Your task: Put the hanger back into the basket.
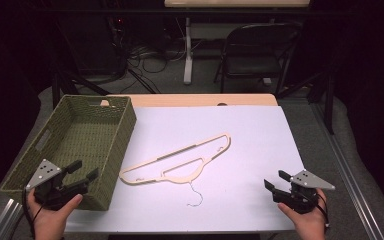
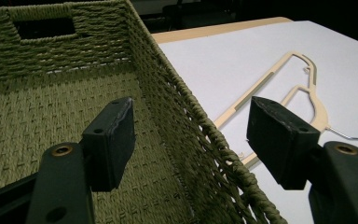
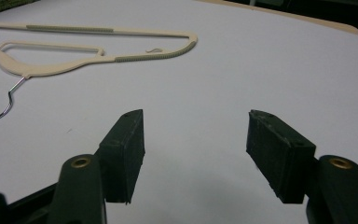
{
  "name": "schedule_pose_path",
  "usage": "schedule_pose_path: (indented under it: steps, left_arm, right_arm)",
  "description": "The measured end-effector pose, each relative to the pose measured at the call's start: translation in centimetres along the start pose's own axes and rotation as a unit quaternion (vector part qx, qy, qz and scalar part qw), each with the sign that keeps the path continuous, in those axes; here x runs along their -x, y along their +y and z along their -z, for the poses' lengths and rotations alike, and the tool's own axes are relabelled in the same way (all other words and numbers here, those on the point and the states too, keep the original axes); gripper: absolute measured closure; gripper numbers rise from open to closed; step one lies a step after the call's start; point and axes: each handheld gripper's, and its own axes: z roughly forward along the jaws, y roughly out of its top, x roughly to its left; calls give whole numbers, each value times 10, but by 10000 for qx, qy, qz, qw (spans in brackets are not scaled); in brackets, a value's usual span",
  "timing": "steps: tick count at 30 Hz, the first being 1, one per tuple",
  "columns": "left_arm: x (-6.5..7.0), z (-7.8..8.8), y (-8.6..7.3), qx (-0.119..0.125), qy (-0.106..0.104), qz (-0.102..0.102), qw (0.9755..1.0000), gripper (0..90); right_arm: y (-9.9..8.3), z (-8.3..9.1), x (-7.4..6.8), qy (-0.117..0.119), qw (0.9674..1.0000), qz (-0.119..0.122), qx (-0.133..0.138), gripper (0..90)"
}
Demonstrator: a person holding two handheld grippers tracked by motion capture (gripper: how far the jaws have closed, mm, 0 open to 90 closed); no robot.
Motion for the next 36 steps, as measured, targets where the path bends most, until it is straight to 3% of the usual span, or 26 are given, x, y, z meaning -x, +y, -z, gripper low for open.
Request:
schedule_pose_path:
  steps: [8, 12, 16, 17, 18, 20, 21, 28, 36]
  left_arm:
    - [-1, 0, -1, -32, -11, 28, 10000, 324]
    - [0, 1, 1, -11, -40, 13, 10000, 324]
    - [1, 3, 3, -11, -45, 17, 10000, 324]
    - [1, 3, 3, -7, -57, 22, 10000, 324]
    - [1, 3, 3, -7, -58, 18, 10000, 325]
    - [1, 3, 3, -16, -55, 16, 10000, 325]
    - [2, 4, 3, -23, -56, 10, 10000, 325]
    - [3, 3, 3, -34, -109, -5, 9999, 325]
    - [4, 3, 4, -15, -123, -7, 9999, 325]
  right_arm:
    - [5, -3, -3, 12, 9996, 183, -200, 340]
    - [15, -5, -4, -4, 9982, 312, -506, 375]
    - [34, -10, -6, 191, 9982, 330, -457, 397]
    - [40, -9, -6, 268, 9967, 379, -660, 398]
    - [53, -15, -10, 331, 9962, 523, -615, 397]
    - [60, -18, -12, 321, 9958, 627, -587, 397]
    - [67, -20, -14, 359, 9943, 725, -687, 399]
    - [123, -48, -35, 788, 9884, 1103, -689, 432]
    - [153, -72, -47, 1031, 9834, 1224, -851, 454]
